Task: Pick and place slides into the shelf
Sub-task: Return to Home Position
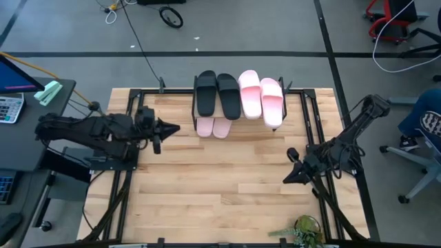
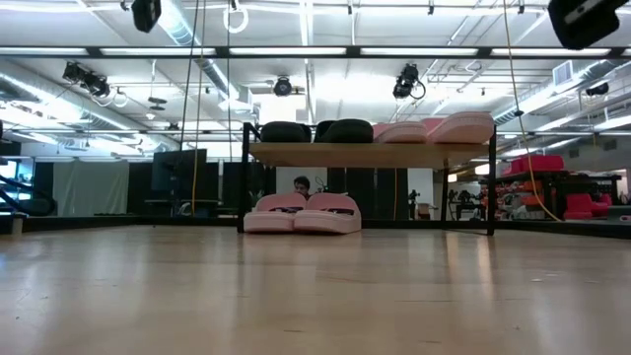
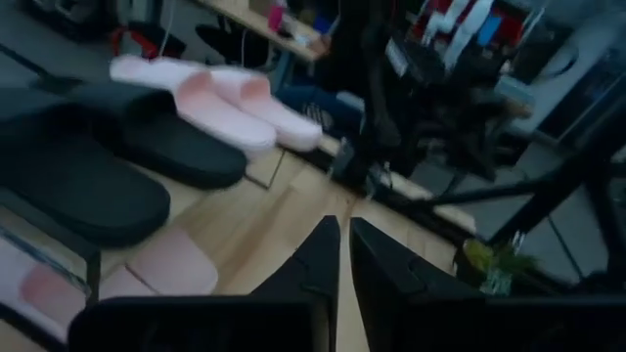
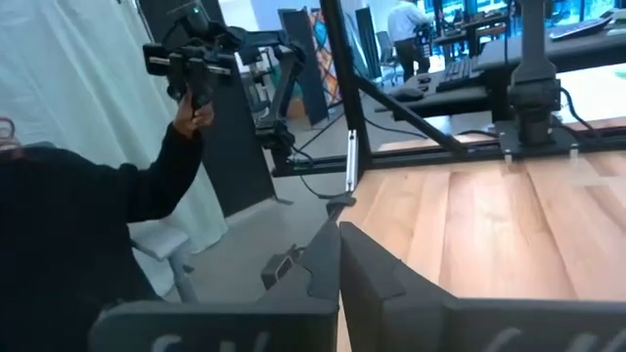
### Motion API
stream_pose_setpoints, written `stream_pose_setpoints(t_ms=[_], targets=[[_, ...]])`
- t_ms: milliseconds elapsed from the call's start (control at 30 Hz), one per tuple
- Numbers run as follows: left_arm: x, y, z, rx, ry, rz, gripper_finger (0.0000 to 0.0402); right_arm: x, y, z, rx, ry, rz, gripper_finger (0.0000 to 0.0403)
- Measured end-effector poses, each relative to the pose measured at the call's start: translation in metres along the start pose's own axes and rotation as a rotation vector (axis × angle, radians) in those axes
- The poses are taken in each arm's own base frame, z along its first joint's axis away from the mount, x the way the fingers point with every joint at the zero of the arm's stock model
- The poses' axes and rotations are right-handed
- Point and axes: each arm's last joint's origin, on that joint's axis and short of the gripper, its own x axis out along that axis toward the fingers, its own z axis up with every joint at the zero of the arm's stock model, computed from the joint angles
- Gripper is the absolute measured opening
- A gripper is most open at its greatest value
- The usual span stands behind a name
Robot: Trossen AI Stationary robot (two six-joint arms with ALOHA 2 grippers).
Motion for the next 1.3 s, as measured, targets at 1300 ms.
stream_pose_setpoints(t_ms=[1300], targets=[[-0.060, 0.036, -0.005, 0.145, -0.306, -0.008, 0.0036, -0.017, -0.012, -0.021, 0.002, -0.013, -0.009, 0.0009]])
